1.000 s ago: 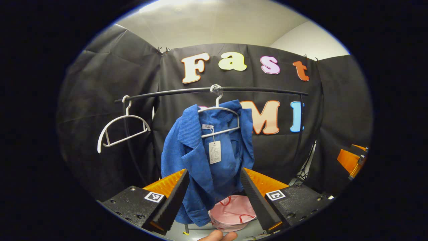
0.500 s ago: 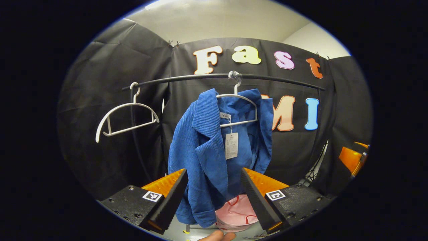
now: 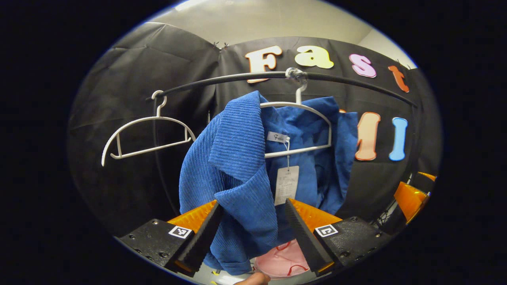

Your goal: Grasp the clothes on the hanger with both hands and then place them into the laundry hamper below.

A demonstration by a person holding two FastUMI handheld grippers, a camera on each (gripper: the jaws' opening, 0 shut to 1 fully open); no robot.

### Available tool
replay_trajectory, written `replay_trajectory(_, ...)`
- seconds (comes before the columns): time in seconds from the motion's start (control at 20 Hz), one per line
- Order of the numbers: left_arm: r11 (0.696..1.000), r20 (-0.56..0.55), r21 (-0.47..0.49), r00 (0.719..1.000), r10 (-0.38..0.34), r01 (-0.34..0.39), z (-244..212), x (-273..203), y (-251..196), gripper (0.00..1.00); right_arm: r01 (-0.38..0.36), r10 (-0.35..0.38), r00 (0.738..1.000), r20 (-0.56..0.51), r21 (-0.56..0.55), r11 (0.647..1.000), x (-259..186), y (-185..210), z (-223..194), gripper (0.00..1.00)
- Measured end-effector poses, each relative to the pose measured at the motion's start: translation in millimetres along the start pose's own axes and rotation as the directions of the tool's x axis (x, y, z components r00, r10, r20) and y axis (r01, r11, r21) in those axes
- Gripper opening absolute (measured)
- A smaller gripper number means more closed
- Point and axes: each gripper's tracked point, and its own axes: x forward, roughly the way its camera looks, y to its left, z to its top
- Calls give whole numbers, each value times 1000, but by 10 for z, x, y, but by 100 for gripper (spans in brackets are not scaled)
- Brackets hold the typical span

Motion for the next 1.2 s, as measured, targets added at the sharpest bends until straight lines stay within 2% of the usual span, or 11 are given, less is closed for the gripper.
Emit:
replay_trajectory(0.2,995,-4,4,995,99,-99,-16,192,70,96,-80,80,997,-1,5,997,461,69,-6,98)
replay_trajectory(0.3,991,5,-8,991,134,-134,11,272,115,96,-119,119,993,-4,23,993,664,144,-16,98)
replay_trajectory(0.4,990,9,-22,990,143,-142,29,291,141,92,-159,160,987,-10,41,986,804,262,-9,97)
replay_trajectory(0.5,991,10,-14,991,136,-136,27,308,174,81,-192,193,981,-13,50,980,945,373,-11,98)
replay_trajectory(0.65,987,8,-3,987,160,-159,16,321,269,58,-215,216,976,-19,67,974,1117,455,2,96)
replay_trajectory(0.8,986,15,-19,986,169,-168,29,299,349,29,-218,222,975,-31,92,972,1276,529,21,98)
replay_trajectory(0.95,983,-7,-2,983,183,-183,30,250,406,7,-234,238,971,-34,96,968,1386,640,-3,98)
replay_trajectory(1.0,983,-21,-5,983,182,-182,37,223,405,4,-238,242,970,-32,95,966,1424,678,-4,98)
replay_trajectory(1.2,990,-39,-2,989,144,-144,89,118,341,2,-258,263,964,-31,117,959,1514,807,4,96)
